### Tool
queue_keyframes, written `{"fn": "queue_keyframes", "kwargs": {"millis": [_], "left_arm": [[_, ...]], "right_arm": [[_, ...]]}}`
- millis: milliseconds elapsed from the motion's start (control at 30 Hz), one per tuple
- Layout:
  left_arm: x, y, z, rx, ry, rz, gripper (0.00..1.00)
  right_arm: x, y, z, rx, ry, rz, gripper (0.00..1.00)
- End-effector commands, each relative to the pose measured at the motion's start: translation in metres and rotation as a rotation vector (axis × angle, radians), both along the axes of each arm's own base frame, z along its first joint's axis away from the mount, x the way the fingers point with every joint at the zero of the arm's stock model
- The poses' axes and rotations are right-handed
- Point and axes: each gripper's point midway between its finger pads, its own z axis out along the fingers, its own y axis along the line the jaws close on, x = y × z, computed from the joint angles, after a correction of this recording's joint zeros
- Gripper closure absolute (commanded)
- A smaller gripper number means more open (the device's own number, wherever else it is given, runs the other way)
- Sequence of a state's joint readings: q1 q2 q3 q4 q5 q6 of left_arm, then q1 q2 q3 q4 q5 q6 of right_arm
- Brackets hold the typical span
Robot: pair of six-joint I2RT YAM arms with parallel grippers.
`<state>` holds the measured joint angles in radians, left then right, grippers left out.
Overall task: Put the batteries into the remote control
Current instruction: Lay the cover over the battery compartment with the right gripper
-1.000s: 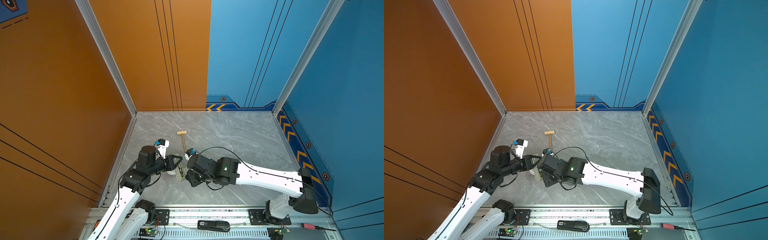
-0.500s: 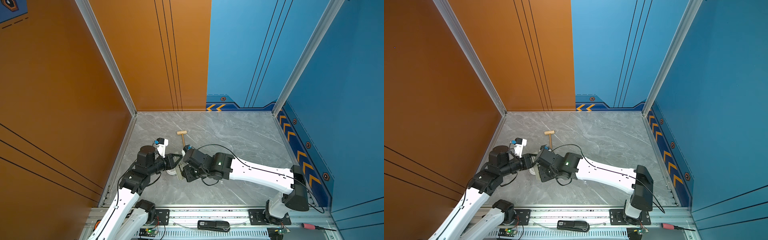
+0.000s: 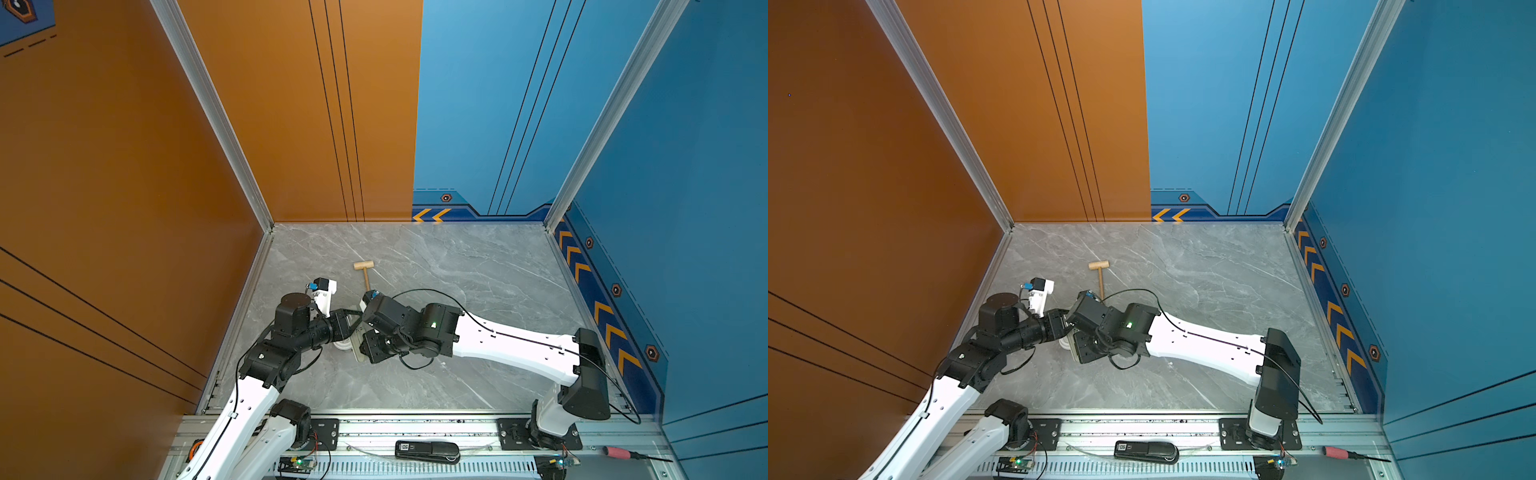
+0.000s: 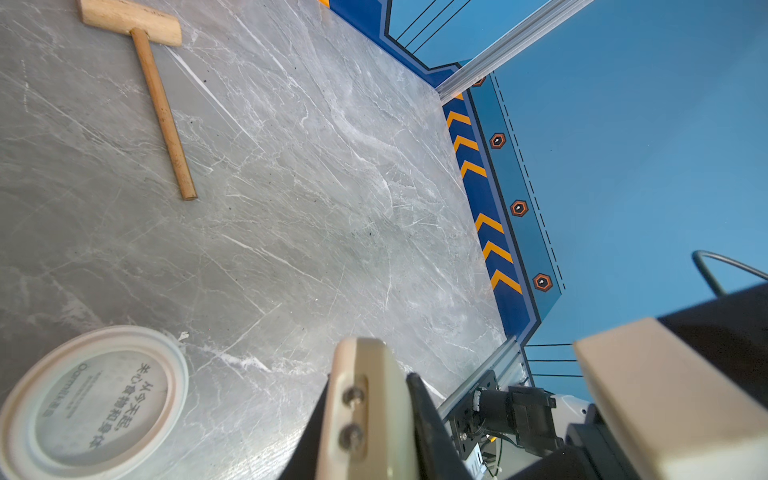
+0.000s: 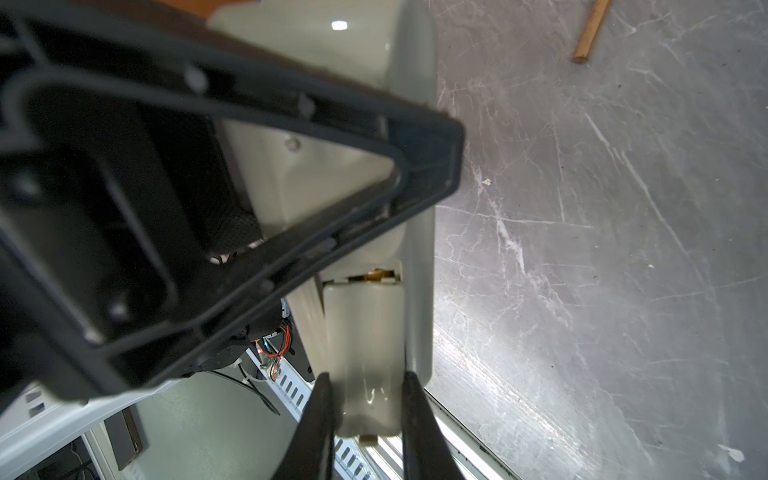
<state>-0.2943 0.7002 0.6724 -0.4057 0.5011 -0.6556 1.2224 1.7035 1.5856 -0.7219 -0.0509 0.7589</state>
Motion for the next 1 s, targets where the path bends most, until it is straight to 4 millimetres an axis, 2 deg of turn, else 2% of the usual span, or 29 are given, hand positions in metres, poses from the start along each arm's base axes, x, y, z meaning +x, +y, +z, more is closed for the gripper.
{"fn": "queue_keyframes", "kwargs": {"millis": [0, 433, 967], "left_arm": [[-0.001, -0.007, 0.011, -0.045, -0.04, -0.037, 1.0], [-0.009, -0.011, 0.012, -0.074, -0.043, -0.067, 1.0], [-0.014, -0.014, 0.013, -0.075, -0.058, -0.108, 1.0]], "right_arm": [[0.004, 0.004, 0.002, 0.006, 0.007, 0.0, 1.0], [0.008, 0.007, 0.003, 0.006, -0.003, 0.0, 1.0], [-0.004, 0.002, 0.006, 0.004, -0.012, 0.032, 1.0]]}}
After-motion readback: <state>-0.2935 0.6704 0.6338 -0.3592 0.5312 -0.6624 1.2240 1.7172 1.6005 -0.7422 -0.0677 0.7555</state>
